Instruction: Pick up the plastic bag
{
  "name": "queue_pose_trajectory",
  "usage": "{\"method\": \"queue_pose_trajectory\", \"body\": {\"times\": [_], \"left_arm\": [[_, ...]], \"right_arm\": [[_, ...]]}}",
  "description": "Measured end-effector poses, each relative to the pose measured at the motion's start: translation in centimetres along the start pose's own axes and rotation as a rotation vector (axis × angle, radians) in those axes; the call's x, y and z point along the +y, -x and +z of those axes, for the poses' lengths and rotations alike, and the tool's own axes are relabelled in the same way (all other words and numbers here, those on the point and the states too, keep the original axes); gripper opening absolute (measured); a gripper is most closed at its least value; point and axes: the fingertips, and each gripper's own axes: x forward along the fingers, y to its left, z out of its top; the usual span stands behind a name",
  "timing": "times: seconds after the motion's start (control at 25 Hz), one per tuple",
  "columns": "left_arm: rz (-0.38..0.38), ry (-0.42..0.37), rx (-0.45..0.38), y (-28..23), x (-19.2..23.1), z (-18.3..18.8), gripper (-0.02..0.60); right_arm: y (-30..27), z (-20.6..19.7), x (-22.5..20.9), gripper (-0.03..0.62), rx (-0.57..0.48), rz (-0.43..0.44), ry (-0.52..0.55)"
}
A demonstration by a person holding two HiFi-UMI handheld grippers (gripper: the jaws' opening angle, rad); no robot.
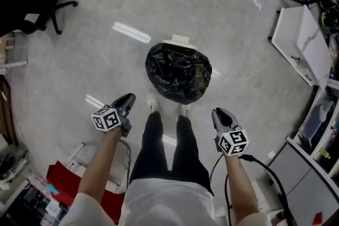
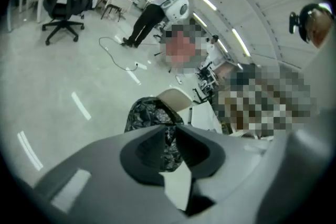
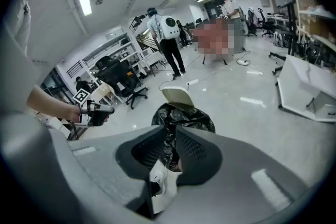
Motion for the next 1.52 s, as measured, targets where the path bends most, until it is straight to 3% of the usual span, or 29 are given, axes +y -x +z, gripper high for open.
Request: {"method": "queue_pose_trajectory", "body": {"times": [0.24, 0.36, 0.48, 0.6, 0.72, 0.8, 0.92, 1.0, 1.12, 1.2, 1.28, 1.36, 1.44, 1.48, 1.52], "left_arm": [[0.013, 0.101, 0.107, -7.4, 9.1, -2.8, 0.086], [-0.044, 0.25, 0.078, -12.5, 11.8, -2.4, 0.097], [-0.098, 0.545, -0.017, -15.6, 14.3, -2.9, 0.166], [-0.166, 0.652, -0.114, -18.4, 17.1, -3.2, 0.261], [-0.216, 0.77, -0.233, -20.9, 20.6, -3.9, 0.345], [-0.229, 0.845, -0.293, -21.8, 22.9, -5.5, 0.359], [-0.298, 0.923, -0.321, -23.7, 24.2, -7.7, 0.394], [-0.373, 0.945, -0.282, -25.0, 23.3, -9.1, 0.431], [-0.516, 0.89, -0.162, -26.5, 19.9, -10.3, 0.453], [-0.587, 0.839, -0.117, -26.9, 17.9, -9.8, 0.414], [-0.599, 0.802, -0.1, -26.6, 16.8, -9.2, 0.258], [-0.557, 0.762, -0.1, -26.2, 16.4, -9.0, 0.154], [-0.479, 0.721, -0.124, -25.7, 16.7, -8.7, 0.101], [-0.444, 0.715, -0.153, -25.1, 17.0, -8.4, 0.005], [-0.414, 0.714, -0.183, -24.3, 17.4, -8.0, 0.005]], "right_arm": [[-6.9, -6.7, -5.2, 0.095, 0.094, -0.05, -0.146], [-11.3, -8.5, -9.8, 0.121, 0.075, -0.081, -0.28], [-13.8, -11.6, -14.1, 0.175, 0.009, -0.12, -0.551], [-15.5, -16.0, -18.7, 0.238, -0.083, -0.165, -0.864], [-18.1, -20.7, -22.2, 0.301, -0.143, -0.169, -1.107], [-19.7, -22.9, -22.3, 0.339, -0.167, -0.087, -1.233], [-22.2, -22.2, -20.3, 0.367, -0.229, 0.174, -1.289], [-23.3, -20.7, -18.1, 0.368, -0.235, 0.327, -1.258], [-24.4, -18.3, -14.8, 0.341, -0.229, 0.494, -1.207], [-25.3, -17.3, -13.2, 0.197, -0.211, 0.538, -1.182], [-25.8, -16.6, -11.9, 0.007, -0.191, 0.544, -1.156], [-25.6, -15.8, -10.9, 0.002, -0.182, 0.554, -1.133], [-25.1, -15.2, -10.6, 0.002, -0.181, 0.539, -1.113], [-24.8, -15.1, -10.7, 0.002, -0.179, 0.511, -1.099], [-24.5, -15.0, -10.8, 0.002, -0.176, 0.474, -1.082]]}}
